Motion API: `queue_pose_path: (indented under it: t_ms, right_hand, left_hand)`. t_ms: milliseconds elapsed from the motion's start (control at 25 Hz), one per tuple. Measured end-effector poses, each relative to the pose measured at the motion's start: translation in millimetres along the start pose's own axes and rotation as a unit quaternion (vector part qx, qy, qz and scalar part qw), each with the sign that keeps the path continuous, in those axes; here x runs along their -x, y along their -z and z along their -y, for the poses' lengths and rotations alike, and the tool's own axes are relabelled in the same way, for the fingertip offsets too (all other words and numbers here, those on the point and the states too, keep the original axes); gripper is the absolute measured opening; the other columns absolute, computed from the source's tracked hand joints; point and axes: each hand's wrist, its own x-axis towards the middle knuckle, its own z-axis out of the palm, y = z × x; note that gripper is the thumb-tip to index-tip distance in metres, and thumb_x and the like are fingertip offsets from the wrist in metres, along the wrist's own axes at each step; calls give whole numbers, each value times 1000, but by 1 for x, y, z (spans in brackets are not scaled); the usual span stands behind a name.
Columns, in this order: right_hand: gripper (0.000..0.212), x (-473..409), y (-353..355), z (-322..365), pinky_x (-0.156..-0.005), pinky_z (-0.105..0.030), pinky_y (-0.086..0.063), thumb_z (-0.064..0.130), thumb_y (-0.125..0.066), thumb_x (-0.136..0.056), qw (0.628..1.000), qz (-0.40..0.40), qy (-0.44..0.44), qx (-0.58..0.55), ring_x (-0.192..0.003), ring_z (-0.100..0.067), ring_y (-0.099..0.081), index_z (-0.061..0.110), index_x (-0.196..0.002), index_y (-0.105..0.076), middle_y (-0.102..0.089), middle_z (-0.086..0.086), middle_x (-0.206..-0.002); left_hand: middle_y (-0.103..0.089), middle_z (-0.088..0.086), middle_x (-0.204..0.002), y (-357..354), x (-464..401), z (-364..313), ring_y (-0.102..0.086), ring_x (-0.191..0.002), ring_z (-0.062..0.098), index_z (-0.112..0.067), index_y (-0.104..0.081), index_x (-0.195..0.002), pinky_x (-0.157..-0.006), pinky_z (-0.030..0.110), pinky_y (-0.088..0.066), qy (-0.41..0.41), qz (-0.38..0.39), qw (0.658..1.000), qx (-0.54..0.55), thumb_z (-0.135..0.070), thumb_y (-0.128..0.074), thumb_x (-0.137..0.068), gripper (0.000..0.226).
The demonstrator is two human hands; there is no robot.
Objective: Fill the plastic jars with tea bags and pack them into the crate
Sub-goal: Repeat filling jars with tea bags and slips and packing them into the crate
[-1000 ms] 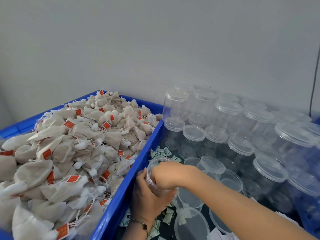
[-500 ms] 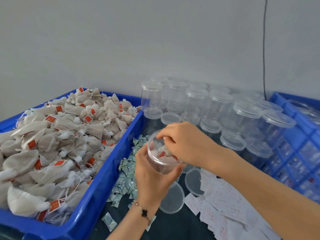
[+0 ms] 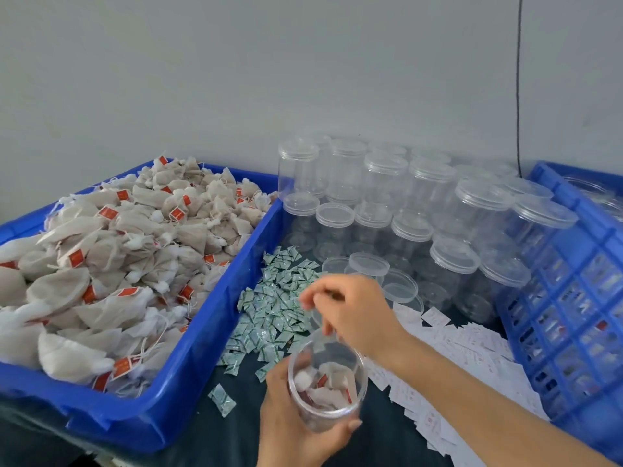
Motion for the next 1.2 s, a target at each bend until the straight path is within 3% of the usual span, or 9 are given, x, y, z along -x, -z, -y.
queue_pose_path:
  t_ms: [120,240,360,440,520,680,840,960,1200]
  right_hand:
    - [28,-52,-20,-30,-70,-25,-55,7,-50,-92,990,80,-39,108,-73,-8,-67,17,-110,-68,-72,-4,-95]
    - [27,-78,-43,-69,-89,-28,-47,11,-54,-92,943,161,-28,289,-101,-20,-63,11,-117,-65,-67,-7,-115]
    - [20,-85,-61,-89,-81,-36,-51,19,-58,-90,913,173,-9,370,-96,-26,-62,8,-105,-67,-67,-11,-102]
    - [18,-89,-67,-93,-75,-37,-52,23,-60,-89,902,162,8,400,-89,-27,-62,7,-96,-65,-66,-10,-95]
    - [13,-89,-71,-93,-74,-38,-53,15,-57,-89,895,158,31,416,-88,-28,-62,7,-96,-64,-66,-11,-93]
    - [29,-84,-69,-92,-67,-35,-49,-3,-48,-86,911,105,51,396,-90,-29,-62,10,-109,-61,-66,-12,-96]
    - [17,-78,-70,-91,-65,-33,-41,15,-57,-88,887,137,60,437,-93,-27,-56,9,-103,-62,-64,-12,-93]
    - [20,-77,-76,-94,-65,-33,-40,8,-54,-90,887,127,49,440,-94,-29,-57,9,-107,-62,-61,-13,-97]
    - [29,-78,-55,-79,-80,-36,-52,11,-47,-95,980,24,-25,194,-93,-19,-62,18,-117,-64,-67,-2,-106]
  left_hand:
    - [-70,-20,-90,3,-6,-1,-69,-82,3,-48,-65,-105,-65,19,-54,14,31,997,-74,-40,-74,-50,57]
    - [-70,-23,-90,10,-5,2,-67,-86,1,-57,-65,-92,-74,19,-52,92,11,995,-35,-52,-68,-46,47]
    - [-39,-28,-125,10,5,0,-44,-111,-6,-45,-40,-125,-100,16,-40,123,132,973,-142,-62,-71,-48,85]
    - [-59,-10,-105,2,4,-7,-55,-90,8,-20,-61,-105,-92,37,-51,150,64,983,-87,-46,-64,-61,52]
    - [-67,-1,-85,1,1,-17,-64,-79,17,-15,-66,-88,-77,43,-55,174,14,983,-64,-33,-63,-67,27]
    - [-65,-1,-97,8,6,-8,-64,-90,4,-14,-63,-107,-79,29,-53,147,34,986,-65,-39,-85,-39,76]
    - [-67,-2,-93,8,9,0,-64,-85,1,-17,-64,-106,-74,26,-54,142,50,984,-99,-47,-82,-37,77]
    - [-68,-4,-96,7,11,6,-66,-88,3,-21,-63,-107,-74,28,-55,147,44,985,-86,-45,-85,-35,79]
    - [-64,-5,-105,10,14,5,-65,-96,9,-15,-57,-115,-76,33,-55,103,44,992,-63,-55,-86,-35,94]
